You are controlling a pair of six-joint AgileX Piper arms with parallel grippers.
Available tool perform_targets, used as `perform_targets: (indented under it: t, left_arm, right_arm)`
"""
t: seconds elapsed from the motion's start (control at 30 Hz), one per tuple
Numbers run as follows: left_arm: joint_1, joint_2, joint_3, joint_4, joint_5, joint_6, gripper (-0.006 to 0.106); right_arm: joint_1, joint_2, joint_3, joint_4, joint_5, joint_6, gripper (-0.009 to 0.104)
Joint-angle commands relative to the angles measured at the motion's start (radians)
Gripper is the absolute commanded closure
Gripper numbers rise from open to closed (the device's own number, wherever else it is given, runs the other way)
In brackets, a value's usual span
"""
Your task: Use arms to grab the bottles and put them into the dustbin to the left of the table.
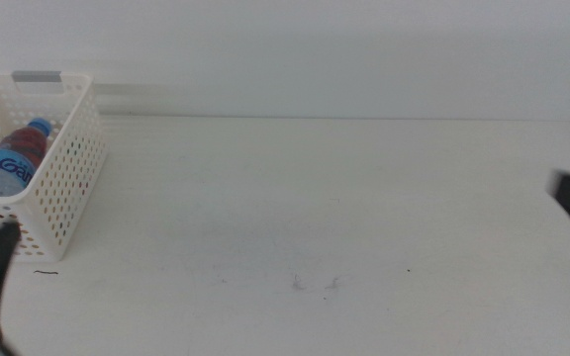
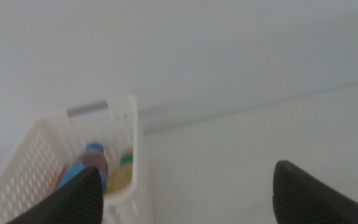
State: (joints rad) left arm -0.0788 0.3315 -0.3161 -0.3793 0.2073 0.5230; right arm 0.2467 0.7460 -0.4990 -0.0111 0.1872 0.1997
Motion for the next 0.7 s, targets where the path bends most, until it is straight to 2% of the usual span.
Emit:
perform_targets:
  t: [0.0,0.17,0.33,0.47,0.67]
  left_arm:
    - [0.001,-0.092,0.087,-0.003,-0.018,0.000,0.007]
    - [0.001,-0.239,0.213,-0.003,-0.018,0.000,0.007]
    - [0.001,-0.331,0.297,-0.003,-0.056,0.000,0.007]
    - [0.024,-0.331,0.316,-0.003,-0.076,0.000,0.007]
    - [0.068,-0.331,0.316,-0.003,-0.092,0.000,0.007]
  right_arm:
    - [-0.081,-0.139,0.116,-0.011,-0.044,-0.010,0.006]
    - [-0.187,-0.407,0.312,-0.016,-0.025,-0.010,0.006]
    - [-0.207,-0.616,0.435,-0.018,-0.023,-0.010,0.006]
    - [-0.207,-0.709,0.480,-0.050,-0.019,-0.010,0.006]
    - [-0.207,-0.746,0.499,-0.050,-0.025,-0.010,0.006]
